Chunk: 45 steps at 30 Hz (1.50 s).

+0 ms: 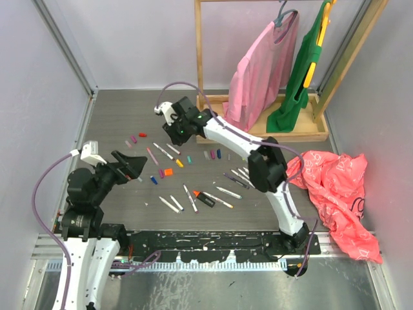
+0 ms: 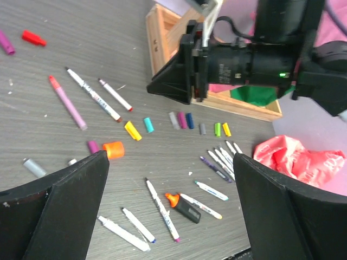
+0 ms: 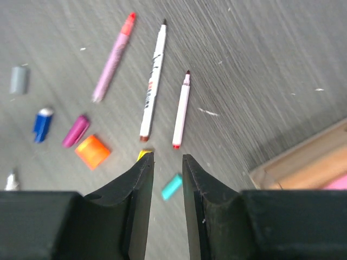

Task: Open the pen caps
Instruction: Place the pen at the center of the board, then reset both arms

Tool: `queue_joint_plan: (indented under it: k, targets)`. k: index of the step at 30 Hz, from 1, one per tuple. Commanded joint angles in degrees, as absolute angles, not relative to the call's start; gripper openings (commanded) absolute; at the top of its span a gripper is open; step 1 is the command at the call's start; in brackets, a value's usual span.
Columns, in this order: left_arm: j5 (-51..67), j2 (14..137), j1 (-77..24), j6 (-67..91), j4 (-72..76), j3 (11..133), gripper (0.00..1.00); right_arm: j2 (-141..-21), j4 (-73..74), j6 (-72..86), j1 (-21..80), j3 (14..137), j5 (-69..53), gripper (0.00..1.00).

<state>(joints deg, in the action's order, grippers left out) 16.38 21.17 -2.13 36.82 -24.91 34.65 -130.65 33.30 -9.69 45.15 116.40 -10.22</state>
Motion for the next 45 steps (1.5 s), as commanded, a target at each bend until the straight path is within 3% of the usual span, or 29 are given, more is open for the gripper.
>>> queue_joint_plan:
  k: [1,6,8,10,14,15,19,23,30,37,45]
  targets:
    - [22.53,22.85,-1.93,36.34,-21.12,38.51,0.98,-116.04,37.10,-16.22,45.32,111.71,-13.57,0.34]
    - [25.41,26.04,-1.89,37.01,-18.44,39.16,0.98,-100.08,37.65,-25.13,45.36,96.90,-7.87,0.34]
    - [28.09,27.96,-1.89,38.09,-16.93,39.73,0.98,-92.91,35.97,-27.87,44.94,90.11,-5.49,0.41]
    - [30.59,29.63,-1.86,39.71,-14.92,40.46,0.98,-85.03,33.46,-30.33,43.87,83.84,-4.32,0.55]
    - [32.58,32.82,-1.89,41.67,-13.48,44.53,0.98,-71.62,29.41,-30.78,37.15,75.55,-7.03,0.98]
    - [32.30,33.68,-1.93,41.43,-14.33,46.31,0.98,-69.17,28.90,-29.79,34.57,74.72,-9.02,1.00]
    - [31.10,38.18,-1.93,38.26,-20.93,56.67,0.98,-62.06,30.01,-22.19,28.25,77.40,-10.42,1.00]
    - [31.55,42.14,-1.90,34.82,-25.94,68.59,0.98,-59.86,32.55,-17.30,28.15,85.53,-0.86,1.00]
    - [32.36,46.63,-1.93,32.77,-32.07,85.91,0.98,-60.38,39.10,-17.18,28.13,100.00,-2.36,1.00]
    - [33.41,48.58,-1.93,33.27,-33.07,90.85,0.98,-58.72,37.19,-7.11,28.13,104.61,6.79,1.00]
    - [35.24,48.66,-2.07,33.77,-31.87,89.72,0.98,-55.83,37.68,-11.99,28.13,102.03,9.10,1.00]
